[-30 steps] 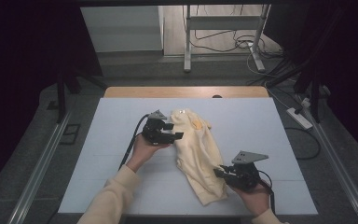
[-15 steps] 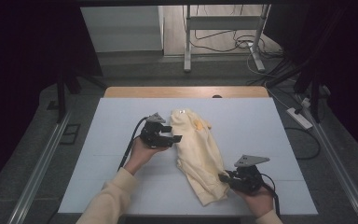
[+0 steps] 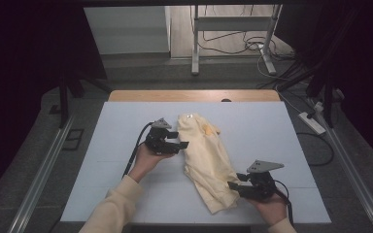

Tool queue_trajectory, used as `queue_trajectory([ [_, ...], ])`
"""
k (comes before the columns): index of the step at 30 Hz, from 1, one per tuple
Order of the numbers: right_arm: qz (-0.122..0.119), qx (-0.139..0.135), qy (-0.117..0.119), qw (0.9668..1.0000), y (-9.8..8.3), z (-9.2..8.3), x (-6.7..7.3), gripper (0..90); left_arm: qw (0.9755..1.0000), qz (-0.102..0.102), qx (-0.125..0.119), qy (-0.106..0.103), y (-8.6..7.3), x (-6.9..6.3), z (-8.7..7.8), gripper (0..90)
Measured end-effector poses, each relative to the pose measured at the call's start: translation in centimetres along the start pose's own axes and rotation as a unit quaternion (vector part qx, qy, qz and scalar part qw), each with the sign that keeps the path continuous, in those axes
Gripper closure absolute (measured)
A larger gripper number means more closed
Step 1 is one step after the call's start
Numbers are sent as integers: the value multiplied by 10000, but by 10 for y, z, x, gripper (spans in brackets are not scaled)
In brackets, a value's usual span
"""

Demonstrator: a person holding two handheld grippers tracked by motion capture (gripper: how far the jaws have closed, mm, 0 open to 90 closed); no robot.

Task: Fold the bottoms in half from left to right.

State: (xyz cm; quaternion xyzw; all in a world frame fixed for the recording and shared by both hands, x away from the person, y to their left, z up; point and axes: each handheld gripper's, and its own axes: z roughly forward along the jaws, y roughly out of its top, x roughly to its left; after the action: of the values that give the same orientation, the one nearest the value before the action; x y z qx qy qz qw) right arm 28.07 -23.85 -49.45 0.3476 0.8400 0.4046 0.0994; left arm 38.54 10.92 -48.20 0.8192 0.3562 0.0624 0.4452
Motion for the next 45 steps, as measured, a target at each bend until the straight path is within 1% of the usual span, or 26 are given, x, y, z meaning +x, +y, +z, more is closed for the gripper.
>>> queue_trajectory([
  [2, -23, -77, -66, 9999, 5, -2, 1, 476, 10000, -3, -2, -5, 0, 0, 0, 331],
  [5, -91, -152, -148, 9997, 14, 0, -1, 473, 10000, -10, -3, -7, 0, 0, 0, 331],
  [8, -120, -189, -262, 9994, 24, 7, -6, 476, 10000, -21, -20, -6, 0, 0, -1, 330],
  [10, -100, -208, -247, 9994, 31, 13, -10, 486, 10000, -30, -29, -16, 0, 1, -1, 331],
  [12, -149, -188, -298, 9993, 36, 20, -13, 486, 10000, -32, -30, -16, 0, 1, -1, 330],
  [15, -103, -208, -233, 9995, 44, 29, -17, 528, 10000, -41, -25, -21, 0, 1, -1, 330],
  [17, -47, -197, -158, 9997, 48, 35, -19, 594, 10000, -40, -19, -27, -1, 1, -2, 329],
  [19, -38, -119, -136, 9998, 48, 40, -21, 695, 10000, -42, -25, -20, -1, 1, -2, 329],
  [21, -96, -34, -257, 9996, 46, 41, -23, 770, 10000, -46, -46, -5, -1, 1, -3, 329],
  [22, -139, -5, -299, 9995, 44, 40, -23, 793, 10000, -44, -48, -4, -1, 1, -3, 329],
  [26, -84, 98, -322, 9994, 37, 38, -27, 828, 10000, -21, -36, -13, -1, -1, -3, 328],
  [30, -27, 300, -349, 9989, 28, 41, -30, 828, 10000, -14, -6, -16, -1, -1, -2, 325],
  [33, -31, 378, -361, 9986, 22, 43, -31, 817, 10000, -11, -8, -13, -1, -1, -2, 324],
  [35, -55, 383, -402, 9984, 21, 44, -31, 769, 10000, -6, 4, -16, -1, -1, -1, 324],
  [36, -66, 364, -438, 9984, 22, 43, -31, 717, 10000, -3, 22, -13, -1, -1, -1, 324],
  [37, -91, 315, -506, 9982, 22, 42, -31, 646, 10000, 5, 26, -13, -1, -2, -1, 323],
  [38, -137, 222, -577, 9980, 24, 39, -30, 576, 10000, 10, 20, -13, -1, -2, -1, 323],
  [39, -183, 145, -571, 9981, 25, 35, -29, 546, 10000, 12, 20, -15, -1, -2, -1, 322],
  [41, -258, -42, -422, 9988, 29, 28, -24, 514, 10000, 15, 18, -24, -1, -2, -1, 323],
  [42, -313, -84, -370, 9988, 31, 24, -21, 501, 10000, 20, 26, -30, -1, -2, 0, 322],
  [43, -401, -102, -321, 9986, 33, 22, -16, 494, 10000, 21, 40, -32, -1, -2, 0, 323],
  [45, -522, -85, -109, 9985, 35, 22, -7, 481, 10000, 37, 63, -31, -1, -2, 1, 322],
])
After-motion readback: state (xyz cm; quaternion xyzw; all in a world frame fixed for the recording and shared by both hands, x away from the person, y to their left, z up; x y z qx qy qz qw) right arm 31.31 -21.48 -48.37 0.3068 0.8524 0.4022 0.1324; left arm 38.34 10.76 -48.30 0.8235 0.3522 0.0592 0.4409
